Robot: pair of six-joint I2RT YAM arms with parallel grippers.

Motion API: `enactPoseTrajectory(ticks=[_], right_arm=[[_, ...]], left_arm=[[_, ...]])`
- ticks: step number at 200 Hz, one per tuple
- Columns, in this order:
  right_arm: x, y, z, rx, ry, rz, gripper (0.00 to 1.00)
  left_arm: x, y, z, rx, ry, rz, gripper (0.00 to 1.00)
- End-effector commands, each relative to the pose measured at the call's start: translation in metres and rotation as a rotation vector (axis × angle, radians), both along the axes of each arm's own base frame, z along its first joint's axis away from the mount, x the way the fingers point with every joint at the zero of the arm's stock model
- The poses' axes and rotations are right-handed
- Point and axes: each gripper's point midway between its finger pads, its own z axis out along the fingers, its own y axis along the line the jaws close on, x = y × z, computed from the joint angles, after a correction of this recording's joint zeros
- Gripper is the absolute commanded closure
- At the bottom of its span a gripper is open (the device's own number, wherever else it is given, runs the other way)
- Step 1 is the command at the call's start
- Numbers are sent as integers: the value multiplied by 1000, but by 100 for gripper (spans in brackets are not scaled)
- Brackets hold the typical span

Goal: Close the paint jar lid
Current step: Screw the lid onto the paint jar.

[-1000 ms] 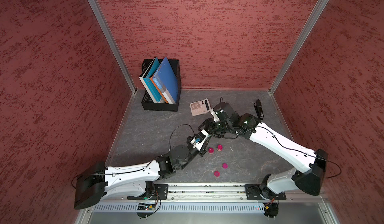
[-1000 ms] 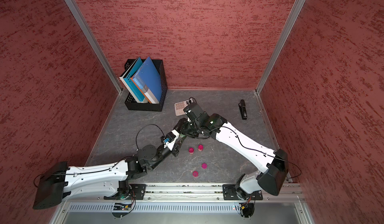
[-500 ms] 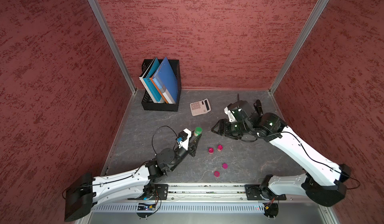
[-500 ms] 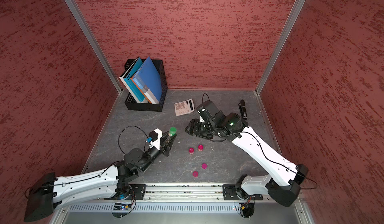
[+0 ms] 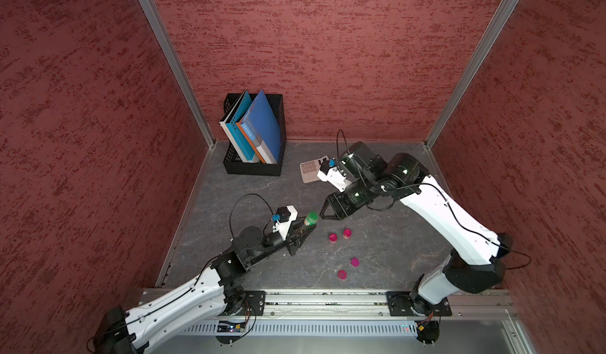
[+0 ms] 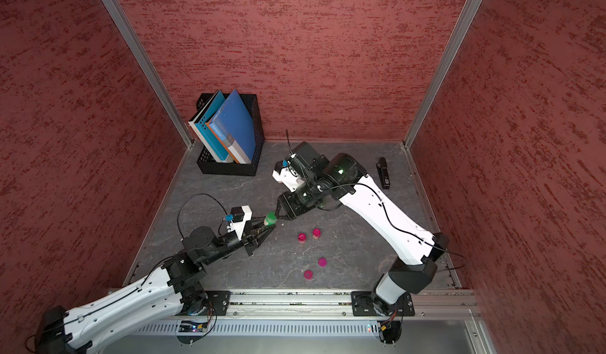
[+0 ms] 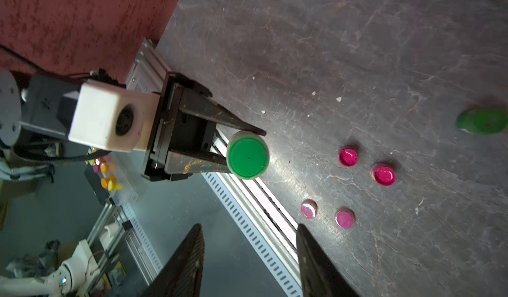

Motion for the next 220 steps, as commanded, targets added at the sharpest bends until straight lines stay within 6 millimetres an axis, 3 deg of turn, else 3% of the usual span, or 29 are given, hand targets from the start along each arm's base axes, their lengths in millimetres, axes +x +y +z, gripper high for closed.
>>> enactPoseTrajectory(ticks=[1,91,220], right_arm=[[-22,2,0,5,22,137,51],[-12,18,-20,-2,52,120,53],[-4,28,-18,8,48,110,60]], left_arm=[[-13,-9,8,-48,19,-105,78],[-21,-12,33,-105,-8,-152,78],[-25,-13,33,-98,-4,-156,78]])
